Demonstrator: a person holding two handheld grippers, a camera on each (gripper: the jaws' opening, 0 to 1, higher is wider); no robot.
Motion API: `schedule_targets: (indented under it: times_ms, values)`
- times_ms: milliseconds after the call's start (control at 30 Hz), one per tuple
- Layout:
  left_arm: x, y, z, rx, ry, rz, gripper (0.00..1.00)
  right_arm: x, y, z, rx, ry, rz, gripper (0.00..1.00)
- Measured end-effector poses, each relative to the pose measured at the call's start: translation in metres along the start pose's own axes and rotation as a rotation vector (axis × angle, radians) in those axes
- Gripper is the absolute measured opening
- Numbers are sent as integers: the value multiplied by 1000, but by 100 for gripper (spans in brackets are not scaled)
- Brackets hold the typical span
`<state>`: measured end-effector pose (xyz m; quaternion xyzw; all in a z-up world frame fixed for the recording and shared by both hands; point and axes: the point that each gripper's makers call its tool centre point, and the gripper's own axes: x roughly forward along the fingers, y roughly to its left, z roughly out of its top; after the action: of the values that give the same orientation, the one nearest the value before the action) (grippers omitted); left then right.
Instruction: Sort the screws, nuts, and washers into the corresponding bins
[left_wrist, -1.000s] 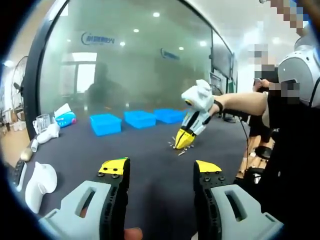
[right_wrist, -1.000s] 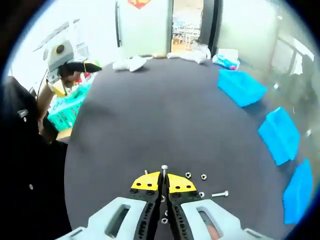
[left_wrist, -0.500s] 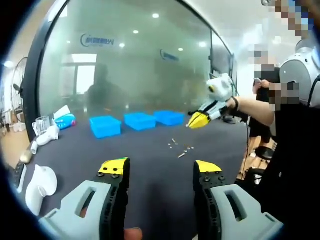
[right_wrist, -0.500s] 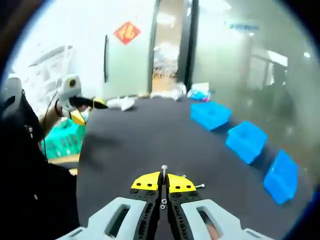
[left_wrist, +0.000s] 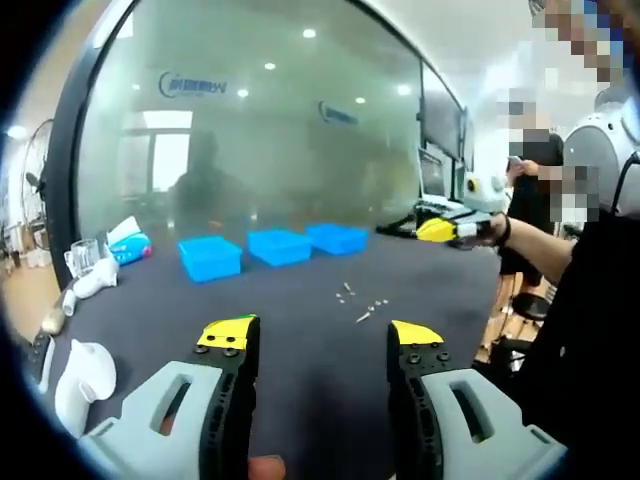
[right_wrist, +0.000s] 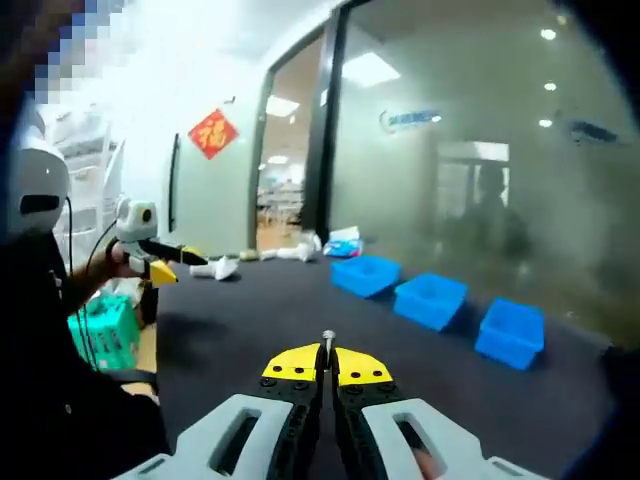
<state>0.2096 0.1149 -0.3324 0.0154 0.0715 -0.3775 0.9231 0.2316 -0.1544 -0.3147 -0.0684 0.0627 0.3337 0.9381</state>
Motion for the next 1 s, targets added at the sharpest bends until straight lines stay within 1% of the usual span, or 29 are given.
schedule_targets:
  times_ms: [67, 133, 167, 233, 367, 500, 600, 700, 767, 833, 933, 1000]
  values:
    - [1, -1, 1, 2, 0, -3, 50, -9, -8, -1, -12, -14, -56, 1]
    - [1, -2, 2, 3, -1, -5, 50, -18, -11, -2, -9, -31, -89, 1]
    - [1, -2, 3, 4, -2, -6, 50, -22, -11, -4, -7, -33, -96, 1]
    - [1, -3, 4, 8, -3, -6, 50, -32, -14, -8, -7, -47, -134, 1]
    - [1, -4, 5, 14, -2, -12, 50, -49, -22, -14, 27, -66, -189, 1]
    - [2, -7, 5, 17, -2, -18, 50, -58, -37, -12, 44, -89, -242, 1]
    - [3, -7, 6, 15, -6, -18, 50, -60, -53, -7, 29, -105, -297, 1]
    - [2, -7, 6, 13, -10, -16, 50, -59, -76, 0, 26, -132, -361, 1]
    - [2, -7, 6, 13, -9, -13, 50, -54, -86, 4, 22, -143, -371, 1]
    - [2, -7, 5, 11, -6, -12, 50, -49, -96, 6, 7, -138, -390, 1]
    - [1, -6, 3, 13, -2, -10, 50, -38, -112, 14, -4, -143, -399, 1]
    - [1, -5, 3, 12, -1, -9, 50, -28, -127, 19, -8, -137, -413, 1]
